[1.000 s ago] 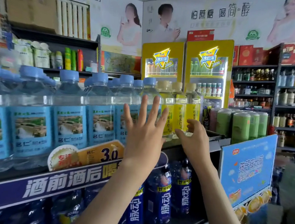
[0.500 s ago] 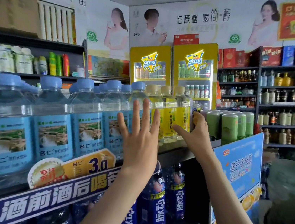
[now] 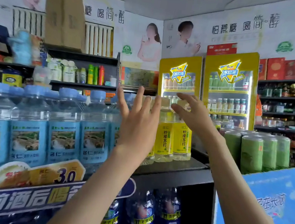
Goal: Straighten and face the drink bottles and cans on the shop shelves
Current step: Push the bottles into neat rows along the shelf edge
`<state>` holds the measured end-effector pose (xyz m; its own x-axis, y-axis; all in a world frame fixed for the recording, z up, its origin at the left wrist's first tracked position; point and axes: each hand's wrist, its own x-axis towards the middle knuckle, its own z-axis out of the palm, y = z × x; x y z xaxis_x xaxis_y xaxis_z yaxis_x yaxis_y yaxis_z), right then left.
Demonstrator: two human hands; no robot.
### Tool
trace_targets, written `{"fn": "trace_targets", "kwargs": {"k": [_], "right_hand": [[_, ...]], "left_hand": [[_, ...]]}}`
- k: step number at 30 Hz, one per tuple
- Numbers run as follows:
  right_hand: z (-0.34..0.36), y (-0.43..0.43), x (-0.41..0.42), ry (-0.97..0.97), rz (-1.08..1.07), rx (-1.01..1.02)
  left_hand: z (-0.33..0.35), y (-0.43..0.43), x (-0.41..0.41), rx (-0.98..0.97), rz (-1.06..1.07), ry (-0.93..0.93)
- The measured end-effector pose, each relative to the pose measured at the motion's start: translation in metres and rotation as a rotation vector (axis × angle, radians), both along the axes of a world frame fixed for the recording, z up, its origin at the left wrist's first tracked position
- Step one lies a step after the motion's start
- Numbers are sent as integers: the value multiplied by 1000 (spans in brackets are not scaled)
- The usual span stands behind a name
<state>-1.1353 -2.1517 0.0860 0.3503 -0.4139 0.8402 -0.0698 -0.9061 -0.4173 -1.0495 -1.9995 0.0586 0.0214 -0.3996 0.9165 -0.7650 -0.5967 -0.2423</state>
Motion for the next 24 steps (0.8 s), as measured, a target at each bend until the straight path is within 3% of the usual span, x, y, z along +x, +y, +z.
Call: {"fn": "trace_targets", "kwargs": {"k": [4,8,11,24], "right_hand": [[20,-5,11,246,-88,-150],[31,-8,20,422,-98,-156],[29,-9,26,351,-83,-141],[18,-15,26,103,38,-143]], "left_hand": [[26,-12,-2,85,80,60],[50,-19,3,133,216,181],[61,-23,9,195,281,270],[68,-22,16,30,23,402]]}}
